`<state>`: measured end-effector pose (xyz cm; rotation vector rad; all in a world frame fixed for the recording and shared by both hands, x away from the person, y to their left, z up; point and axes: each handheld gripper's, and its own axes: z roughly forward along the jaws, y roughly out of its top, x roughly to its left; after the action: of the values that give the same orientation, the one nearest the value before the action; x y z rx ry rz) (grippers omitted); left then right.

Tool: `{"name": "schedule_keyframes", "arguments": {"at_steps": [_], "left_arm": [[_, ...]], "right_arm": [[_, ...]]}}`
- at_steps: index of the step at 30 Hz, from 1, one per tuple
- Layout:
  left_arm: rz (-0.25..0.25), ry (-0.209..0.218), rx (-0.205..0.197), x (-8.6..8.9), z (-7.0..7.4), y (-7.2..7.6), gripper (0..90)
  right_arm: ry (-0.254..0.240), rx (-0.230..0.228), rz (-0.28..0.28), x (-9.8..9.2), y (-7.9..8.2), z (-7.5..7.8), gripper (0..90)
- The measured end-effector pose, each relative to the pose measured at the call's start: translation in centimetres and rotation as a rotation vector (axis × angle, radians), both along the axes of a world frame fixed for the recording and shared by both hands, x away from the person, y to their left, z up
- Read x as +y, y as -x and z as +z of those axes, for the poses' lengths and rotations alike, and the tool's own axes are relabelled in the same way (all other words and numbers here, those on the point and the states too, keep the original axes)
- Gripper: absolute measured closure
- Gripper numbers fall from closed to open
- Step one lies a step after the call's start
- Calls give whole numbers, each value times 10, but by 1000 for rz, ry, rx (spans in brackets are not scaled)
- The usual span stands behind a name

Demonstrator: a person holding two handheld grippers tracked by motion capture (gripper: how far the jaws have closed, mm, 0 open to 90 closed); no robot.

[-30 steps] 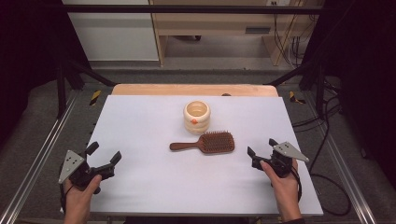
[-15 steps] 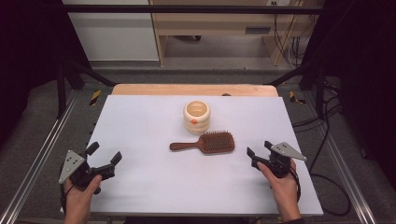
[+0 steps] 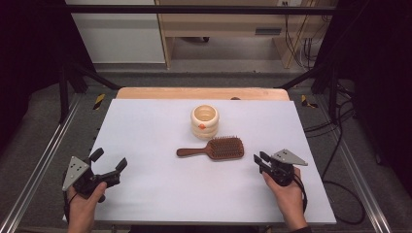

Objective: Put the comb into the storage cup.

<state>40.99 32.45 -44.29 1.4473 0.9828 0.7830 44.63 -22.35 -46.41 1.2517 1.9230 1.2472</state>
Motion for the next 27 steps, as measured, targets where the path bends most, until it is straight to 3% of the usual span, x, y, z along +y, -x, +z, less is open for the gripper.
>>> {"name": "schedule_keyframes", "arguments": {"at_steps": [3, 6, 14, 21, 27], "left_arm": [[4, 1, 4, 0, -1, 0, 39], [11, 4, 6, 1, -1, 1, 44], [4, 1, 6, -1, -1, 1, 45], [4, 3, 10, 0, -1, 1, 45], [1, -1, 10, 0, -1, 1, 46]], "right_arm": [[57, 2, 30, 12, -5, 0, 824], [64, 20, 38, 19, -12, 1, 886], [64, 49, 31, 31, -33, 6, 900], [107, 52, 28, 46, -53, 7, 900], [106, 81, 13, 47, -68, 3, 900]]}}
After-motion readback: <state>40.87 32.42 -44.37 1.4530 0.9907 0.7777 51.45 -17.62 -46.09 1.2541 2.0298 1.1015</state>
